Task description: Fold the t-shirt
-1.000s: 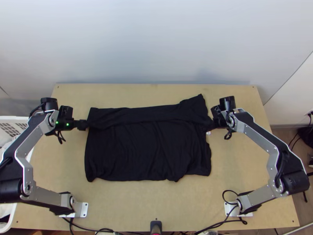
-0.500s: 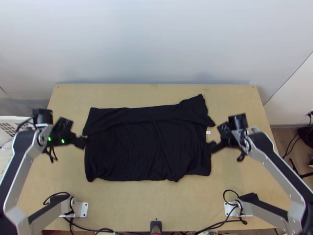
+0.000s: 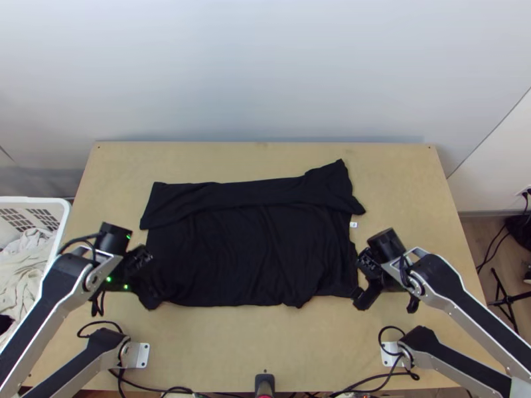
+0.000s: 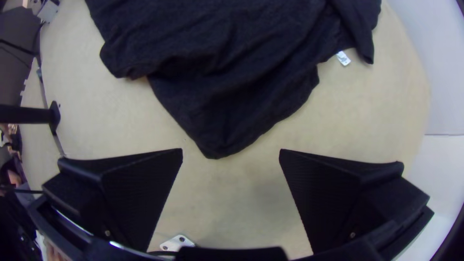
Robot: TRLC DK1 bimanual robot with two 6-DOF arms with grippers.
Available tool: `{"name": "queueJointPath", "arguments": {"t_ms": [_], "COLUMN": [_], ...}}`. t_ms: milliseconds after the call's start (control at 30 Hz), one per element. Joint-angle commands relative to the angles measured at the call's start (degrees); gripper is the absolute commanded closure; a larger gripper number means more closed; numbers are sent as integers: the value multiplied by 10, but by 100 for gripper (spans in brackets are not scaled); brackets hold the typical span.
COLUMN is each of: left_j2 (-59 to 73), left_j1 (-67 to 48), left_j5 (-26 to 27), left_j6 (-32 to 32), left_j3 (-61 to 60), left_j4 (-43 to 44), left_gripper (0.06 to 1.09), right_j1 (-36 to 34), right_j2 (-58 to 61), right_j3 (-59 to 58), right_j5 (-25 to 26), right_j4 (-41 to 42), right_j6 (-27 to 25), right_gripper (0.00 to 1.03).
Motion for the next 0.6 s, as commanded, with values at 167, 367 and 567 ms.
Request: {"name": "queueJointPath", "arguments": {"t_ms": [167,367,567], "left_j2": [-2,38,76], "left_j1": [-80,-82,-96], "left_j5": [-53,-64,-66], "left_j6": [49,67,64], "left_j3": [-58,-82,-83], "left_j4": [-8,36,80], "left_gripper": [11,11,17], "right_j1": [71,72,72], "right_j2": [6,28,55], "right_j3": [-14,-24,-28], "right_j5": [1,1,1], "right_j4": [-28,-17,13], "right_j6": [-10,-20,-18], "right_gripper": [10,19,19]}}
